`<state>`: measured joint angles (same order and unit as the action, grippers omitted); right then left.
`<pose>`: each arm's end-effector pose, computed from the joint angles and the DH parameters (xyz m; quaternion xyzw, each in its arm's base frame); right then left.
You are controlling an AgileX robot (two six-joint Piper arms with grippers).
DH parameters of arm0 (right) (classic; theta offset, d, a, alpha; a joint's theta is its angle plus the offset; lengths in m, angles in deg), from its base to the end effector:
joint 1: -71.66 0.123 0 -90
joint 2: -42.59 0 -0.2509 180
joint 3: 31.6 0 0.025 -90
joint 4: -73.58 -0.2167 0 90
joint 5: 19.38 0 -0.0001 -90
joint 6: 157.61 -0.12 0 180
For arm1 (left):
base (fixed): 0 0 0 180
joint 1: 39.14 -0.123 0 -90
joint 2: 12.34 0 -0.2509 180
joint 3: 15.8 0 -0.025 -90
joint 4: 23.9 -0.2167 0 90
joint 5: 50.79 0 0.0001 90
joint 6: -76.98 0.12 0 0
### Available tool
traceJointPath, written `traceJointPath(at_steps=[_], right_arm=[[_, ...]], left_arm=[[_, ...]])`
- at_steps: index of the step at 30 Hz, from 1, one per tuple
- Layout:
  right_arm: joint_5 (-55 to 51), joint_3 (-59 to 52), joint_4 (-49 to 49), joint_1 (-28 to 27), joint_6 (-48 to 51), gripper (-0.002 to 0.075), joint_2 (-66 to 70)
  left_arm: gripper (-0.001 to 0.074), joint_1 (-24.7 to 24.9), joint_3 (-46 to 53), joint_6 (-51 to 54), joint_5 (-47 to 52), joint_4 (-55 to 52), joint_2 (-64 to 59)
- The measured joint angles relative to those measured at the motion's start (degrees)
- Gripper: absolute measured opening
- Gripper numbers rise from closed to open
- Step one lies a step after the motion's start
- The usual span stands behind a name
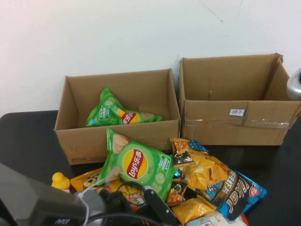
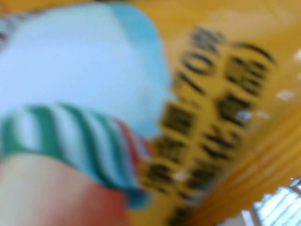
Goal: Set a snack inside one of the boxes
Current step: Pick up the potato chip
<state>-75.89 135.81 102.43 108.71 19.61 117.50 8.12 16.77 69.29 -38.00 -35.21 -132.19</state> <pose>0.2047 0.0940 0.3149 -0.3350 0.8606 -0.1238 0.3631 0.1928 -0.2009 0.0443 0.4211 0.8973 -0.0289 0.1293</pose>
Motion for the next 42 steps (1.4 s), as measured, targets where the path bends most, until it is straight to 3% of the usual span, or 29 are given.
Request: traceJointPath(at_steps=[5, 22, 24, 28, 33, 42], right_arm=[[0.0, 0.0, 0.1, 0.0, 0.0, -0.0001, 0.0], [0.0, 0.0, 0.1, 0.0, 0.0, -0.0001, -0.1], [0.0, 0.0, 0.1, 0.0, 0.0, -0.0001, -0.1], [0.0, 0.0, 0.1, 0.0, 0.0, -0.0001, -0.1], [0.0, 0.0, 0.1, 0.0, 0.0, -0.0001, -0.1], [0.3, 0.0, 0.1, 0.0, 0.0, -0.0001, -0.1]], left_arm=[[0.0400, 0.0, -1.8, -7.0, 5.2, -6.9, 0.0], [0.0379, -1.1, -2.9, -13.7, 6.0, -11.0, -3.4], [0.0348, -1.3, -3.0, -14.6, 6.3, -12.7, -3.5], [0.0211, -1.3, -3.3, -15.0, 7.0, -14.6, -3.5], [0.0195, -1.2, -4.2, -15.0, 8.4, -14.8, -3.4], [0.0060, 1.2, -12.1, -13.1, 20.8, -9.6, -2.5]])
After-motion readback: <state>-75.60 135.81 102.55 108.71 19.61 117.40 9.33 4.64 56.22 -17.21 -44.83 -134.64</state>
